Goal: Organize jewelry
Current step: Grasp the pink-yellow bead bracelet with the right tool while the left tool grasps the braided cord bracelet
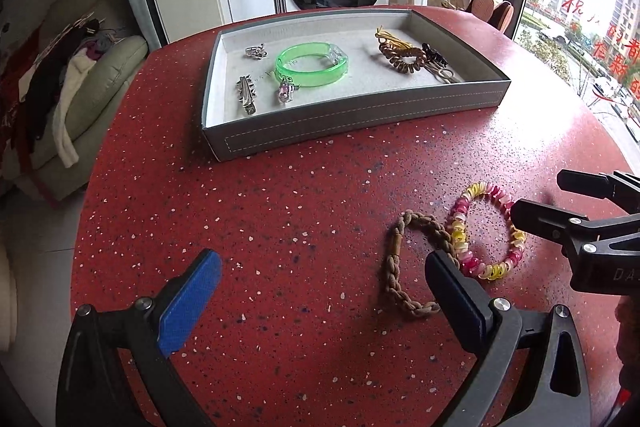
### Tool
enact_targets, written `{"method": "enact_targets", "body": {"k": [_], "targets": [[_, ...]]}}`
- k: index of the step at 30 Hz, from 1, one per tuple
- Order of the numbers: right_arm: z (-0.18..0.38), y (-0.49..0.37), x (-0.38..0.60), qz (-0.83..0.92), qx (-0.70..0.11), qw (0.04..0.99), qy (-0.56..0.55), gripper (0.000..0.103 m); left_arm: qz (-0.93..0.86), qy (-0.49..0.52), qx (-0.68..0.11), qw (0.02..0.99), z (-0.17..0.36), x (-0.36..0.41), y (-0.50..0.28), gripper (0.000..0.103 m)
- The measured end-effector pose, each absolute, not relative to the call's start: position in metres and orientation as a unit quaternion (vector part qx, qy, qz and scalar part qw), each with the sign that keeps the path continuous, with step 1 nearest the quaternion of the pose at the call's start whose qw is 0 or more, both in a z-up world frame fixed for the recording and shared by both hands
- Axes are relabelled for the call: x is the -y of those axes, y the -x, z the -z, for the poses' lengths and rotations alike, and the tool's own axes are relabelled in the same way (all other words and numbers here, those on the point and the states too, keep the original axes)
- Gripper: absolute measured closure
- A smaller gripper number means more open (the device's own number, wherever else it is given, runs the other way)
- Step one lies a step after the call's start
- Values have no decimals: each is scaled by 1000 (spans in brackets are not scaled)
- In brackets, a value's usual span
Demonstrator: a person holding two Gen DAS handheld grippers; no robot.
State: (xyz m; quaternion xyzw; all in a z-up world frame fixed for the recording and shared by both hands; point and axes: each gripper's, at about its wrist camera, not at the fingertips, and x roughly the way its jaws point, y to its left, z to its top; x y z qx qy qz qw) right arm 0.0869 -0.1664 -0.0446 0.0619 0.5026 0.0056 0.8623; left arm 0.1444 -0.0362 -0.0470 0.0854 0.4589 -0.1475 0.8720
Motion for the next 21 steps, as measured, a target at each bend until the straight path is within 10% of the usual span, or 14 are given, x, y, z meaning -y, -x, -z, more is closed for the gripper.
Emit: {"method": "enact_targets", "body": {"k": [21], "targets": [[48,-87,139,-33,-502,864,20,45,152,-119,-460,867,55,53,-138,8]]}}
